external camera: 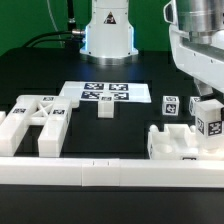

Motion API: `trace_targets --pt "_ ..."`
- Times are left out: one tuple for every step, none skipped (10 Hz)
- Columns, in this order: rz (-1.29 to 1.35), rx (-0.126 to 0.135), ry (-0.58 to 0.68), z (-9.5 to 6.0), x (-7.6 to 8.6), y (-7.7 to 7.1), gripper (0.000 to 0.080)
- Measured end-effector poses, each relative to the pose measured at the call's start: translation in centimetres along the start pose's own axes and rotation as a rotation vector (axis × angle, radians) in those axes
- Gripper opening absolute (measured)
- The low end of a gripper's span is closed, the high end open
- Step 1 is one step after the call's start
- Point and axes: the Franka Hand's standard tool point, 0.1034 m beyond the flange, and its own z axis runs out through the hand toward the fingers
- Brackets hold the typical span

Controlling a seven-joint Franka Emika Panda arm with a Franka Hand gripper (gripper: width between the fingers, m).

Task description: Assemble chair

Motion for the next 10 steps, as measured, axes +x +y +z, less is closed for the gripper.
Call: trace_targets --pt "-0.018 0.0 0.0 -0.01 -0.06 -0.04 0.0564" --pt "-0.085 0.0 0.0 0.01 -0.09 -0.03 0.0632" --pt "-0.183 0.0 0.0 0.01 -0.07 -0.03 0.0644" --pt "-0.267 0.0 0.0 0.02 -0.08 -0.02 0.0644" --pt "-0.378 -0.001 0.0 -0.01 -0.05 -0.02 0.0649" --pt "-0.48 -0.001 0.0 -0.01 -0.07 -0.01 0.0649" --pt "-0.552 -0.003 0.0 0.1 -0.13 0.08 0.0649" --pt "-0.678 -0.004 0.0 0.08 -0.02 0.09 0.0649" --pt "-0.766 -0.003 0.001 0.05 0.13 0.1 0.0649" --pt "-0.906 -0.005 0.003 0.05 0.34 0.1 0.0649"
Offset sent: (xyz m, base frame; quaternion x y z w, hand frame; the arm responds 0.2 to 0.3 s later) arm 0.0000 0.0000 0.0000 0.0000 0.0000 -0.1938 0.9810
